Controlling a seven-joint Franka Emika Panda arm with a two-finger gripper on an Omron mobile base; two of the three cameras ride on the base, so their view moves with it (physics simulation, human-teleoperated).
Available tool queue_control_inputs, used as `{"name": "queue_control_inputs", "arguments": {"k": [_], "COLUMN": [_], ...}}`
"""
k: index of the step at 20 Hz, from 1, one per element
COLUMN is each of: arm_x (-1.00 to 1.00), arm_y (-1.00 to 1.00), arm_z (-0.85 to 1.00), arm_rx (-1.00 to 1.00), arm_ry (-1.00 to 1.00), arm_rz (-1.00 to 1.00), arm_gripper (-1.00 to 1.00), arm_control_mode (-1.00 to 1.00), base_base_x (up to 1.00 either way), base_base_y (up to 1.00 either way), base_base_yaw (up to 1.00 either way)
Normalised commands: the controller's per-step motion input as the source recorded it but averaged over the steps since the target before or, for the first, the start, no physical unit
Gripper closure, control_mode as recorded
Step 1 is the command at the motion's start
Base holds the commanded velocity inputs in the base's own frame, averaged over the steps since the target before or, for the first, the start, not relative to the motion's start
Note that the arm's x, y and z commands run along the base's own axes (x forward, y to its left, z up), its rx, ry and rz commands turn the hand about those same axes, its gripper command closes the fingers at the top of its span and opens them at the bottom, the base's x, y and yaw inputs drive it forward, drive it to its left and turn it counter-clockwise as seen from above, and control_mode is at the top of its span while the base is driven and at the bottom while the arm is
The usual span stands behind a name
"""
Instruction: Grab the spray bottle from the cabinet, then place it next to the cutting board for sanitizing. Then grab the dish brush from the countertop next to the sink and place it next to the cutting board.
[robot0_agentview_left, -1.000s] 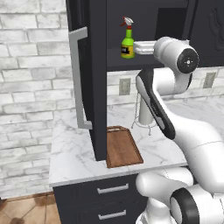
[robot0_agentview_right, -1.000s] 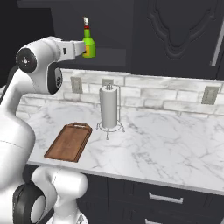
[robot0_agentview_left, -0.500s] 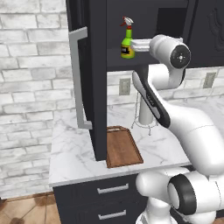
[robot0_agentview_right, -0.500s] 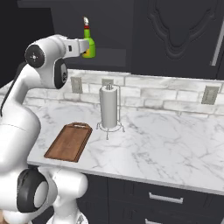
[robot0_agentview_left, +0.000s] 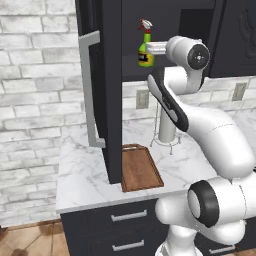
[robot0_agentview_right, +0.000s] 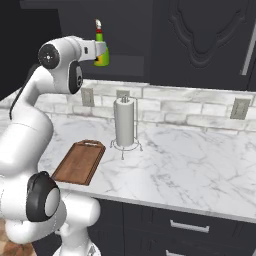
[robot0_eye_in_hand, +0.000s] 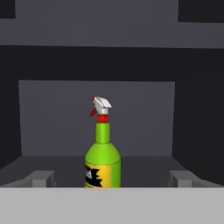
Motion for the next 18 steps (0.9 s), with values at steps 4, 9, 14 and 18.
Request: {"name": "queue_control_inputs", "arguments": {"k": [4,9,14,18], "arm_x": [0.39,0.32,0.32,0.32], "arm_y": [0.0,0.0,0.0,0.0], "arm_z": [0.0,0.0,0.0,0.0], "arm_rx": [0.0,0.0,0.0,0.0], "arm_ry": [0.0,0.0,0.0,0.0], "arm_rz": [0.0,0.0,0.0,0.0], "arm_gripper": [-1.0,-1.0,-1.0,-1.0], "arm_control_mode": [-1.0,-1.0,-1.0,-1.0], "base_base_x": [0.0,0.0,0.0,0.0], "base_base_y": [0.0,0.0,0.0,0.0], "base_base_yaw": [0.0,0.0,0.0,0.0]}}
